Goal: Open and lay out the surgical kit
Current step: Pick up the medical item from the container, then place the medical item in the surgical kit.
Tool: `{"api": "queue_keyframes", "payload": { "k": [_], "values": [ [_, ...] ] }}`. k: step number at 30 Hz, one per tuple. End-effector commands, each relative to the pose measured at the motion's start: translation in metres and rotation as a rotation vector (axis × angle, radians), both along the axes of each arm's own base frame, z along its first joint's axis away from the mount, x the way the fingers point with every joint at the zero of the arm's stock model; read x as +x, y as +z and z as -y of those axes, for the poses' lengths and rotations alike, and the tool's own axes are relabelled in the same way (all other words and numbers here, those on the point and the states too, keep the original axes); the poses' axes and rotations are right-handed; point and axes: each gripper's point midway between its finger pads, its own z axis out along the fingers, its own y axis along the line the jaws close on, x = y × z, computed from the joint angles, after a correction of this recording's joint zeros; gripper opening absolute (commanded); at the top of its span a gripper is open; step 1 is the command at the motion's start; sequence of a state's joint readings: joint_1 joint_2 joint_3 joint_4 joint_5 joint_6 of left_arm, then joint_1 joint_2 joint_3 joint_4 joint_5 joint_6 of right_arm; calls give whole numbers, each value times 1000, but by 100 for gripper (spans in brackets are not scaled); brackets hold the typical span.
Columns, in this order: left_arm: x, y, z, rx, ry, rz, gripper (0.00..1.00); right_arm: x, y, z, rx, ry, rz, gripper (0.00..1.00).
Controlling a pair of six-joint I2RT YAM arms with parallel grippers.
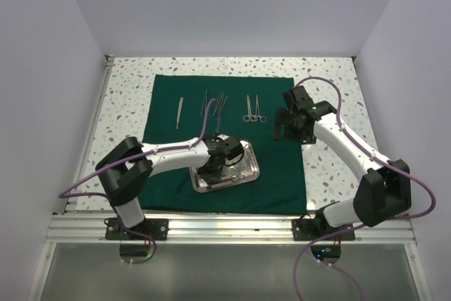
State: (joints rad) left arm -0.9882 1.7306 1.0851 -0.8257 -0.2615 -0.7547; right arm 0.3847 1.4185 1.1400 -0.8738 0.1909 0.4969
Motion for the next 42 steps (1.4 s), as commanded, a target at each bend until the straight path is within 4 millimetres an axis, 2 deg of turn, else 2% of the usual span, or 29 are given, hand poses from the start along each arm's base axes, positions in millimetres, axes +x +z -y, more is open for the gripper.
{"api": "queue_keyframes", "payload": {
  "k": [1, 6, 12, 18, 20, 21, 23, 24, 25, 27, 28, 30, 31, 34, 37, 38, 40, 42],
  "values": [
    [16, 36, -15, 78, -14, 73, 0, 10, 10, -4, 29, -8, 46, 90],
    [39, 78, -5, 46, -17, 153, 0, 13, 13, -4, 27, -12, 56, 90],
    [76, 119, -20, 12, 9, 234, 0, 14, 17, -3, 26, -23, 64, 90],
    [150, 144, -66, 5, 86, 353, 0, 15, 21, -3, 24, -29, 66, 90],
    [173, 145, -73, 13, 75, 377, 0, 17, 23, -2, 16, -30, 67, 90],
    [188, 148, -83, 6, 98, 394, 0, 17, 23, -1, 14, -30, 66, 90],
    [211, 143, -86, -8, 78, 413, 0, 18, 25, -1, 8, -31, 68, 90],
    [222, 140, -95, -10, 91, 421, 0, 18, 26, -1, 7, -31, 69, 90],
    [235, 130, -95, -10, 89, 428, 0, 17, 25, -1, 6, -31, 63, 90],
    [252, 120, -110, 13, 111, 424, 0, 18, 26, -1, 5, -31, 61, 90],
    [259, 103, -113, 24, 114, 397, 0, 17, 27, -1, 5, -29, 58, 90],
    [271, 92, -124, 15, 145, 374, 0, 19, 32, -2, 10, -29, 69, 90],
    [275, 76, -127, 16, 152, 341, 0, 19, 35, -1, 10, -31, 72, 90],
    [285, 55, -135, -2, 189, 312, 0, 17, 38, -2, 17, -31, 73, 90],
    [294, 49, -137, -26, 202, 307, 8, 15, 40, -3, 26, -28, 74, 90],
    [295, 48, -139, -27, 203, 301, 14, 14, 40, -2, 25, -28, 72, 90],
    [298, 55, -138, -32, 204, 306, 20, 11, 38, -1, 23, -29, 66, 90],
    [297, 67, -136, -51, 203, 324, 31, 10, 38, -1, 26, -27, 70, 90]
  ]
}}
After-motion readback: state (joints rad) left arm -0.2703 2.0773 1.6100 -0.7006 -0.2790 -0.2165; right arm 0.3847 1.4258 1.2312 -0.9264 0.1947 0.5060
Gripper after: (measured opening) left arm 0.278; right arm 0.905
